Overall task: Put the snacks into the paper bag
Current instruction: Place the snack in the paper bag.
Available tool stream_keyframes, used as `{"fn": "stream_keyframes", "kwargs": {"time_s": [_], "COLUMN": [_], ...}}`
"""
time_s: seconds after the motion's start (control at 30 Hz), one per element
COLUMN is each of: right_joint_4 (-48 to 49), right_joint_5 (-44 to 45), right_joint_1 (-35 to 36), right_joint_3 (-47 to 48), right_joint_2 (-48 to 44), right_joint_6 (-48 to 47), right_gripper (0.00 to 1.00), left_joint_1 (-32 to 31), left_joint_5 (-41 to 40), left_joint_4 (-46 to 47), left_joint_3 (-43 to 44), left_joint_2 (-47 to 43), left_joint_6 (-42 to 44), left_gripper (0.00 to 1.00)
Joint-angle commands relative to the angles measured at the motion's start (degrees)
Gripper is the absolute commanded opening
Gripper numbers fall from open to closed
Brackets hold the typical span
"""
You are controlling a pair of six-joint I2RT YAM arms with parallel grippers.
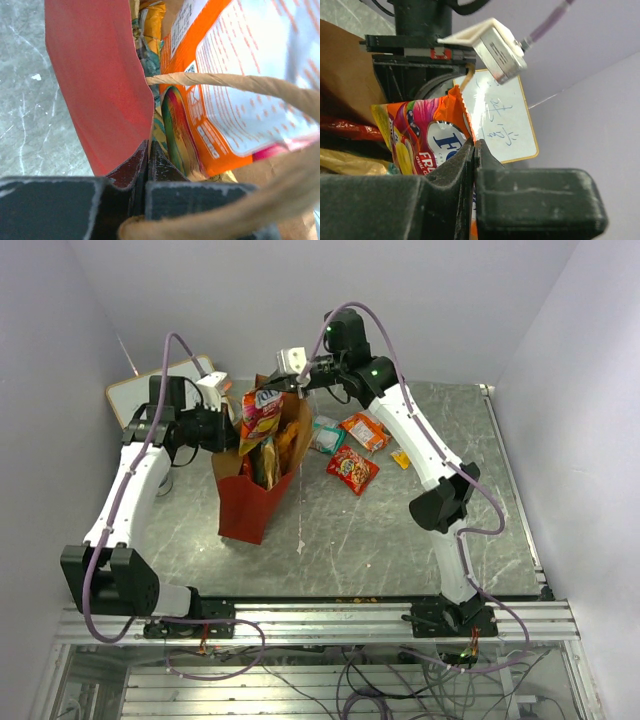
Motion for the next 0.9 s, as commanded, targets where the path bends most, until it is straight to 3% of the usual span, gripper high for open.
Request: {"fn": "stream_keyframes", "kwargs": {"time_s": [0.0,0.47,0.87], "right_joint_4": [-3.41,-15.79,-17.82], "right_joint_5": [-2.51,-0.38,3.27], "right_joint_1": [0.89,5.9,8.5], "right_joint_3": [3.85,7.72,9.89], "right_joint_2": [0.49,-0.22,0.57], "right_joint_6": [-10.98,-27.83,-33.84], "right_gripper": [0.0,0.0,0.0], "left_joint_1": [0.84,2.59,2.59], "left_joint_5": [5.22,6.2,4.86], "left_joint_4": [-1.07,-3.38,-7.26], "left_joint_3": [3.74,6.95,10.98], "left_joint_2": [2.3,4.64,7.44], "left_joint_6": [-0.94,-0.28,3.15], "left_gripper": [0.07,0.07,0.07]}}
